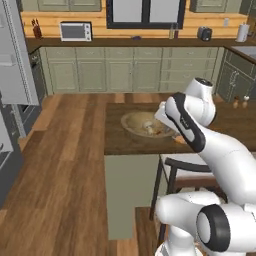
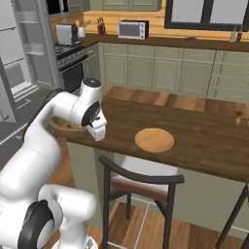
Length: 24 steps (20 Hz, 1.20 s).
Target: Pick the chicken drumstick and mushroom from their plates and place them in the bowl. Then put the bowl in the fridge.
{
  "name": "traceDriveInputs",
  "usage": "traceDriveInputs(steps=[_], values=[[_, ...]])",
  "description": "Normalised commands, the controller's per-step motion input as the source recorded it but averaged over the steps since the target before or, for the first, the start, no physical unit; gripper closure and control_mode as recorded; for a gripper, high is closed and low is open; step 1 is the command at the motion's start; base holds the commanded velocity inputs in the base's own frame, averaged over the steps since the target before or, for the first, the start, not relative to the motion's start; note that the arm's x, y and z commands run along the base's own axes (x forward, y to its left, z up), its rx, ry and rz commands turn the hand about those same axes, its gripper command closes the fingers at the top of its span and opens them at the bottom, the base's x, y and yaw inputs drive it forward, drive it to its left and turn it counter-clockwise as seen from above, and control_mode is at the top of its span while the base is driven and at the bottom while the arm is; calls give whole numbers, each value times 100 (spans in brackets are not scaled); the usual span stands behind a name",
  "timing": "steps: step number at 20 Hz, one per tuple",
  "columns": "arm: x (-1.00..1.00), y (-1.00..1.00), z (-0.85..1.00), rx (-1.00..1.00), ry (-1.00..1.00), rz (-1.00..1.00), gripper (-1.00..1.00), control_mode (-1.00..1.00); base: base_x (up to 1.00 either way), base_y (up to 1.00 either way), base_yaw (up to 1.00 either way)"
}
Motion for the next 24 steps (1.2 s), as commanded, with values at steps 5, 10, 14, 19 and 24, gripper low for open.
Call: traceDriveInputs(steps=[5,10,14,19,24], values=[[0,0,0,0,0,0,100,100,78,100,0],[0,0,0,0,0,0,100,100,94,100,0],[0,0,0,0,0,0,100,100,-6,100,5],[0,0,0,0,0,0,100,100,-50,100,13],[0,0,0,0,0,0,100,100,100,78,-14]])
